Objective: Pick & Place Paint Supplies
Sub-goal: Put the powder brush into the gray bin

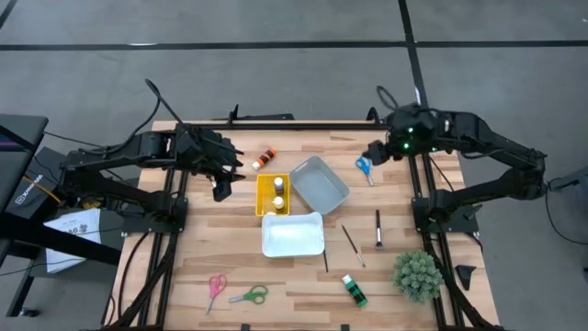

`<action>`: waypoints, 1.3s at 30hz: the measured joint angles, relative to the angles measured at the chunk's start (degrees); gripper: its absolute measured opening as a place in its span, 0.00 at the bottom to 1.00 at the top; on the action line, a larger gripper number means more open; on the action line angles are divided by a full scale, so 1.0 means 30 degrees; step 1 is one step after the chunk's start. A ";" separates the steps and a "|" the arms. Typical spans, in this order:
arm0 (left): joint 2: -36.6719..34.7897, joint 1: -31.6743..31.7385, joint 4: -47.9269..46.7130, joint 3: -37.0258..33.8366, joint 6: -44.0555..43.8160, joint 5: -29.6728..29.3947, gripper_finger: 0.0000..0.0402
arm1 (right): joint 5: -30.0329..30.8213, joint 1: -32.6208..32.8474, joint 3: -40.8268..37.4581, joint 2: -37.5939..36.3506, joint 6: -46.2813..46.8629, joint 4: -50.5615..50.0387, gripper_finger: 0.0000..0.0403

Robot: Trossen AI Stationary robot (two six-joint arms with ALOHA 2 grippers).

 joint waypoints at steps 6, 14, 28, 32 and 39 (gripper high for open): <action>0.0000 0.0000 0.0000 0.0001 0.0007 -0.0513 0.44 | -0.0478 0.1876 -0.0014 0.1321 0.2428 -0.2787 0.56; 0.0000 0.0000 0.0000 0.0009 -0.0409 -0.0554 0.44 | -0.0431 0.4835 -0.0014 0.4544 0.4100 -0.4629 0.56; 0.0007 0.0000 0.0015 0.0016 -0.0546 -0.0554 0.44 | -0.0933 0.8540 -0.3429 0.6142 1.0490 -0.4282 0.55; 0.0007 0.0006 0.0131 0.0016 -0.0528 -0.0554 0.44 | -0.0994 0.9406 -0.5143 0.5217 1.2861 -0.3538 0.51; 0.0007 0.0000 0.0482 0.0016 -0.0508 -0.0547 0.44 | -0.1845 1.0809 -0.8238 0.4423 1.5550 0.0455 0.43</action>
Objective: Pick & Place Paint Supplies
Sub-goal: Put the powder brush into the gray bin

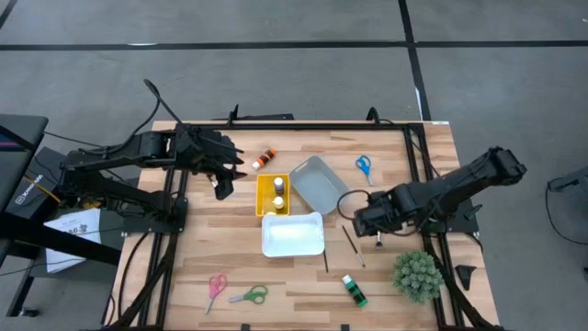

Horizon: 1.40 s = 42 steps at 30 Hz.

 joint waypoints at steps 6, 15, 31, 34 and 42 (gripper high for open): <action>0.0006 0.0001 0.0252 0.0000 0.0006 0.0000 0.44 | -0.0757 0.0772 -0.2032 0.0011 0.1747 0.2393 0.39; 0.0000 0.0006 0.0495 0.0000 0.0012 0.0000 0.44 | -0.1577 0.1799 -0.4336 0.0015 0.3823 0.4156 0.36; 0.0000 0.0000 0.1023 0.0000 0.0012 0.0000 0.44 | -0.2003 0.1991 -0.6930 0.0015 0.5533 0.7482 0.33; 0.0000 0.0007 0.1085 0.0000 0.0012 0.0000 0.44 | -0.2003 0.1991 -0.7469 0.0015 0.5528 0.8309 0.33; 0.0000 0.0007 0.1085 0.0000 0.0022 0.0000 0.44 | -0.1713 0.1955 -0.7921 0.0015 0.5530 0.9132 0.30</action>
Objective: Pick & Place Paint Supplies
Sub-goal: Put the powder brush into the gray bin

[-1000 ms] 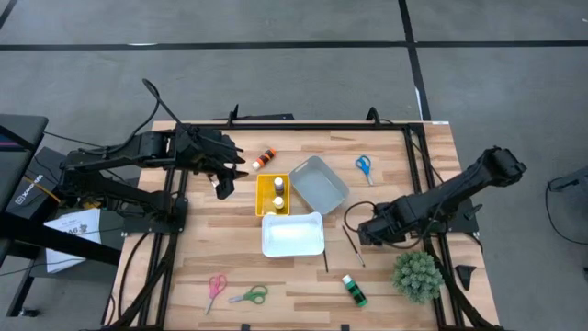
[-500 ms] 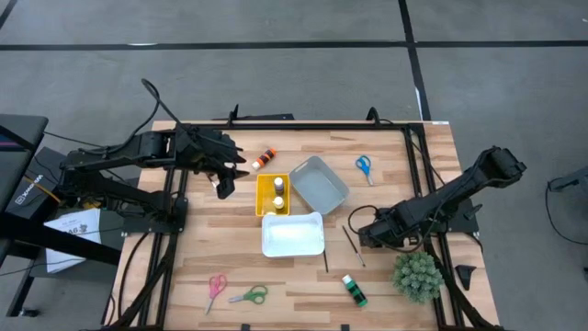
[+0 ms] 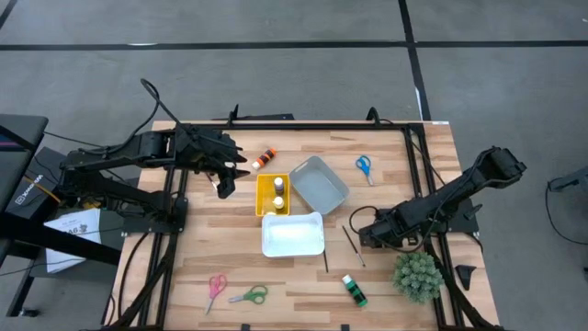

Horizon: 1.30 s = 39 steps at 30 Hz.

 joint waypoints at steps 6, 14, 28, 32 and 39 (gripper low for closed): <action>0.0000 -0.0007 0.0007 0.0000 0.0105 0.0000 0.44 | 0.0526 0.0000 0.0000 0.0000 -0.0002 0.0007 0.28; 0.0000 -0.0003 0.0007 0.0000 0.0122 0.0000 0.44 | 0.0683 0.0000 0.0000 0.0000 -0.0002 0.0077 0.19; 0.0000 0.0000 0.0007 0.0000 0.0085 0.0000 0.44 | 0.0847 0.0013 0.0000 0.0000 -0.0173 0.1100 0.01; 0.0000 -0.0002 0.0007 0.0000 0.0078 0.0002 0.44 | 0.1412 0.0252 0.0014 -0.0178 -0.0184 0.1506 0.01; 0.0000 -0.0001 0.0007 0.0000 0.0071 0.0000 0.44 | 0.2056 0.0933 0.1851 -0.0517 -0.1374 0.0814 0.00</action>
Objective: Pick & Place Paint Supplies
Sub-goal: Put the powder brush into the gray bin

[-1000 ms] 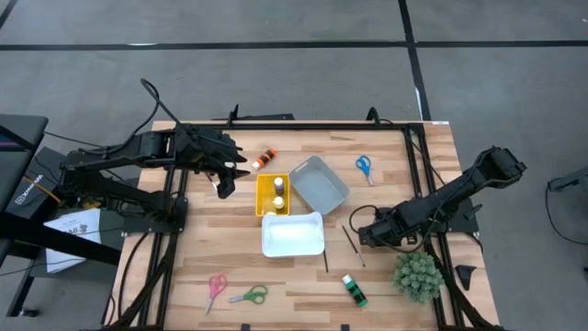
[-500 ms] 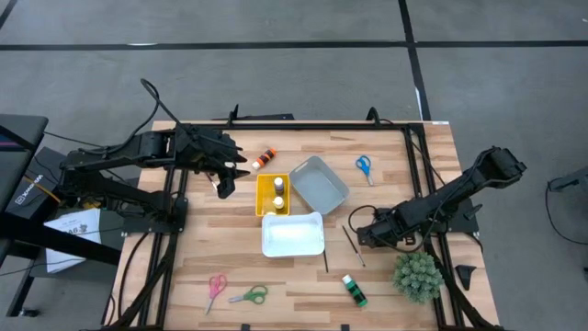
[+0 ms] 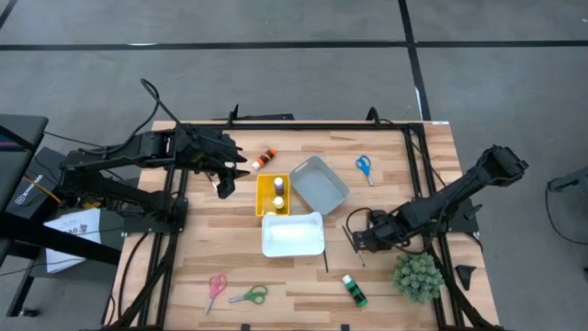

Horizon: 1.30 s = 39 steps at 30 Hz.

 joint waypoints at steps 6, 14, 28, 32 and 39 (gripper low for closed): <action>0.0000 -0.0005 0.0017 0.0000 0.0036 -0.0155 0.44 | 0.1173 -0.0111 0.1921 -0.0175 -0.4439 -0.1321 0.00; 0.0000 -0.0005 0.0015 0.0000 -0.0024 -0.0233 0.44 | 0.1168 -0.1216 0.4341 -0.0175 -1.0041 -0.3618 0.00; 0.0000 0.0001 0.0412 0.0000 -0.0072 -0.0697 0.44 | 0.1166 -0.6999 0.6551 -0.0153 -1.9397 -0.4792 0.00; 0.0000 0.0001 0.0725 0.0000 -0.0073 -0.1001 0.44 | 0.1145 -0.8808 0.7051 -0.0141 -2.2997 -0.4771 0.00; 0.0000 -0.0006 0.0969 0.0000 -0.0131 -0.1036 0.44 | 0.0938 -1.1720 0.8176 -0.0080 -2.7703 -0.4697 0.00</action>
